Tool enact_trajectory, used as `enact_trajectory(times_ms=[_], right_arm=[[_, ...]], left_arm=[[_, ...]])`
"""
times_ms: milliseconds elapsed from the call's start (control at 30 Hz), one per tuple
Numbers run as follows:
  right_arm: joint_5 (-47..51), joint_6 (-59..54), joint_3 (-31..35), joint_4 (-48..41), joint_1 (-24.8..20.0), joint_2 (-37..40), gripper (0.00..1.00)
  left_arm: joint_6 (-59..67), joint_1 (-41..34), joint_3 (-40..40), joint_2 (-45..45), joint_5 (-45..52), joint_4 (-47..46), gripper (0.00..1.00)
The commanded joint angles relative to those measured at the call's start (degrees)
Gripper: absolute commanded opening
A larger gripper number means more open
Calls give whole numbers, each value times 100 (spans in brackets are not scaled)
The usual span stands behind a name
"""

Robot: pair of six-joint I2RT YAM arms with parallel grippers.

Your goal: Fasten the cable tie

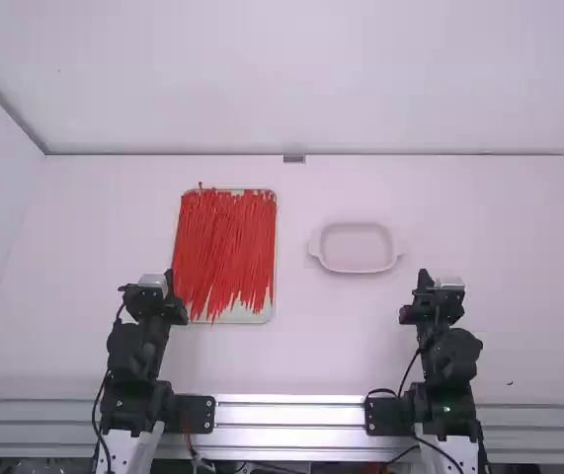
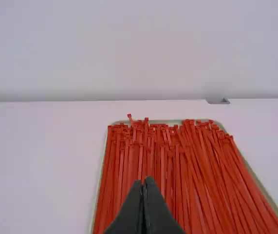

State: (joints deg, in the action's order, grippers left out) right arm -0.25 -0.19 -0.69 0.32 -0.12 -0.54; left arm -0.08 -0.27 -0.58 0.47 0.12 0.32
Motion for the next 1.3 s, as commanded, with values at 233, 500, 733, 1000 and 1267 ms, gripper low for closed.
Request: enact_trajectory(times_ms=[233,500,733,1000,1267], right_arm=[[-26,61,-134,27,4,-147,3],[-159,98,-709,-241,71,-784,11],[-194,169,-1407,-618,267,-1642,20],[-350,257,-2356,-1180,592,-2749,34],[-586,488,-3625,-1974,1089,-4228,52]], left_arm=[[29,-3,-146,147,14,-7,3],[39,-7,-679,735,183,-202,10],[11,-23,-1336,1543,372,-508,20],[-108,-40,-2242,2575,615,-879,33],[-404,-62,-3458,3943,946,-1387,51]])
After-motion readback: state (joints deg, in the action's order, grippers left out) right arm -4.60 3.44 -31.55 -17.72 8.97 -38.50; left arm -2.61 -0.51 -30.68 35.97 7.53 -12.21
